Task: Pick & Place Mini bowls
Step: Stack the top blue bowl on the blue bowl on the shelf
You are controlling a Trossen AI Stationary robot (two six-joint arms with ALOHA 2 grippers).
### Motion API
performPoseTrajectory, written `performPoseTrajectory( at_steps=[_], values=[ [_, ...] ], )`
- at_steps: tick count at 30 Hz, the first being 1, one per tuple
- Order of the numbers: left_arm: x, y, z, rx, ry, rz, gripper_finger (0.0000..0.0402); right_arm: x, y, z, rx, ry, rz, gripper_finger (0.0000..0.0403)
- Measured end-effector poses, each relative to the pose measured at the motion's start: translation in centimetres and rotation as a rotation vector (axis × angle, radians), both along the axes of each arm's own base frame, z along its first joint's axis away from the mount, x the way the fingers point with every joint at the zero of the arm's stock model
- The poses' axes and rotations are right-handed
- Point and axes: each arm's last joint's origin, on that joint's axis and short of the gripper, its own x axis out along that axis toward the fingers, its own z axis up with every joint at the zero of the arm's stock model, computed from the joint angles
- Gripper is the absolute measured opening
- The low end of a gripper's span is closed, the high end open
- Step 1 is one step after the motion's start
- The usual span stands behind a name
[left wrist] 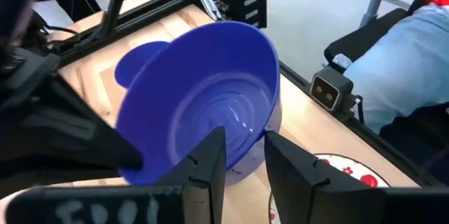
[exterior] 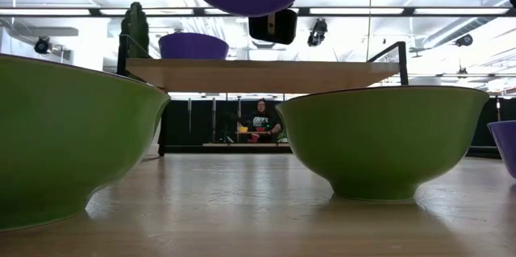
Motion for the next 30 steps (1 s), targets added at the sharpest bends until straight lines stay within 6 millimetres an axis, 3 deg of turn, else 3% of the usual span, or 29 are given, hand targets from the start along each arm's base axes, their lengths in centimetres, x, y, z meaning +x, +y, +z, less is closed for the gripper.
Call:
performPoseTrajectory(
  at_steps=[13, 20, 26, 30],
  values=[
    [0.0, 0.0, -0.3, 0.020, 0.005, -0.017, 0.0091, 0.4, -1.1, 0.3, 0.112, -0.001, -0.028, 0.0008],
    [0.0, 0.0, -0.2, 0.019, -0.002, 0.005, 0.0012, 0.9, -1.6, 0.6, 0.141, -0.032, -0.052, 0.0009],
    [-0.2, 0.1, 0.1, -0.006, 0.032, 0.021, 0.0002, 1.3, -2.0, 0.8, 0.097, -0.096, -0.075, 0.0010],
    [-0.5, 0.3, 0.7, -0.022, 0.060, 0.052, 0.0001, 1.3, -2.5, 1.0, 0.040, -0.133, -0.086, 0.0034]
  ],
)
